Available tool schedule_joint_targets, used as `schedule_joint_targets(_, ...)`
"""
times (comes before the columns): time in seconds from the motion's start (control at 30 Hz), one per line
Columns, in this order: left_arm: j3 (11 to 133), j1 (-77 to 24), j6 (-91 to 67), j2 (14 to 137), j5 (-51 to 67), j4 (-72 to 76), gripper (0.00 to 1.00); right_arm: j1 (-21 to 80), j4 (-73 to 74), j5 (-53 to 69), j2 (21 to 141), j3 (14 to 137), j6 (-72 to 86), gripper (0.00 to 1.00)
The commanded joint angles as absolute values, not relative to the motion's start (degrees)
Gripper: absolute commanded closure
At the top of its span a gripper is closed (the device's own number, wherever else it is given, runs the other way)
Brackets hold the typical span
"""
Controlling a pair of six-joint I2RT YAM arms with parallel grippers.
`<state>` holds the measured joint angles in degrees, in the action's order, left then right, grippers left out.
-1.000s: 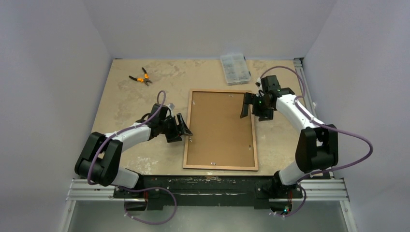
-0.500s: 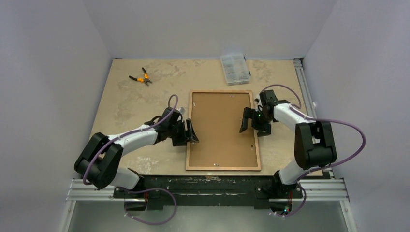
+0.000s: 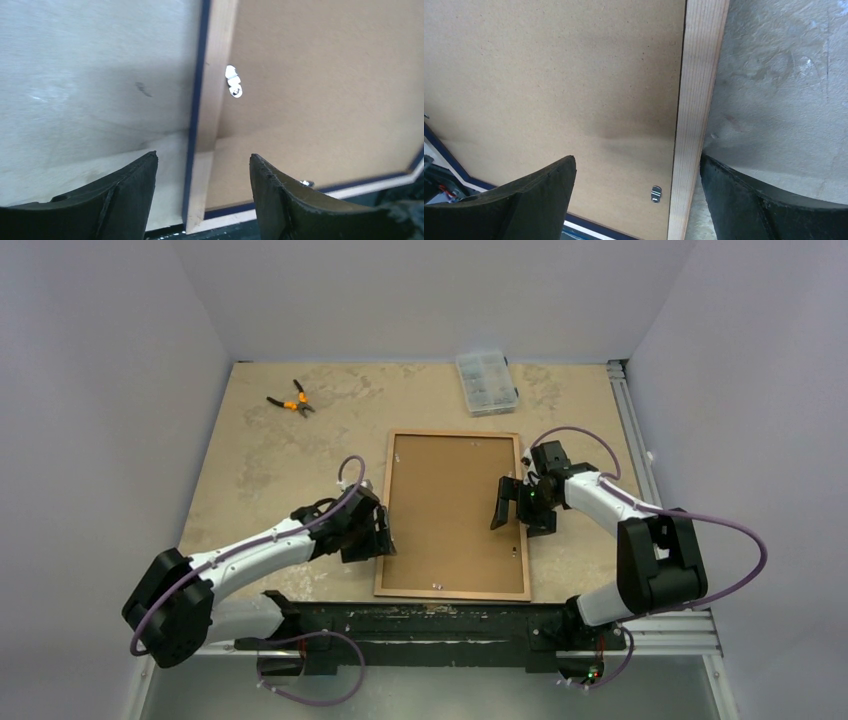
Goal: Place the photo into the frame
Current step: Install the photo frame at the center of the board.
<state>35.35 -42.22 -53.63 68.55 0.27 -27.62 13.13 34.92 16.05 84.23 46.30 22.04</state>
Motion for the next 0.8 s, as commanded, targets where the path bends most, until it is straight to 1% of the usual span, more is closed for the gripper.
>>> schedule_joint_targets(0.0,41.14,-42.36,-55.0,70.81,-8.6,-33.14,0.34,13.36,35.79,14.56,84.03,46.42,22.34,0.08)
schedule_joint_targets(0.2,47.3,-42.37,-54.15,77.46,-9.19,-31.8,0.34,13.36,35.57,13.86,84.89,47.05,22.01,0.08)
schedule_joint_targets(0.37,50.71,-42.36,-53.63,83.2,-9.63,-31.19,0.37,13.3,35.85,13.86,85.47,47.62,21.64,0.08)
schedule_joint_targets(0.57,53.72,-42.36,-54.23,87.97,-12.34,-35.27,0.49,13.36,35.82,14.12,85.8,47.93,21.27,0.08)
schedule_joint_targets(0.63,53.62,-42.36,-53.96,88.97,-11.89,-34.35,0.51,13.33,35.62,14.43,85.99,47.98,21.27,0.09)
schedule_joint_targets(0.77,53.22,-42.37,-53.49,91.04,-9.68,-31.71,0.61,13.37,35.64,14.67,86.46,48.31,21.03,0.09)
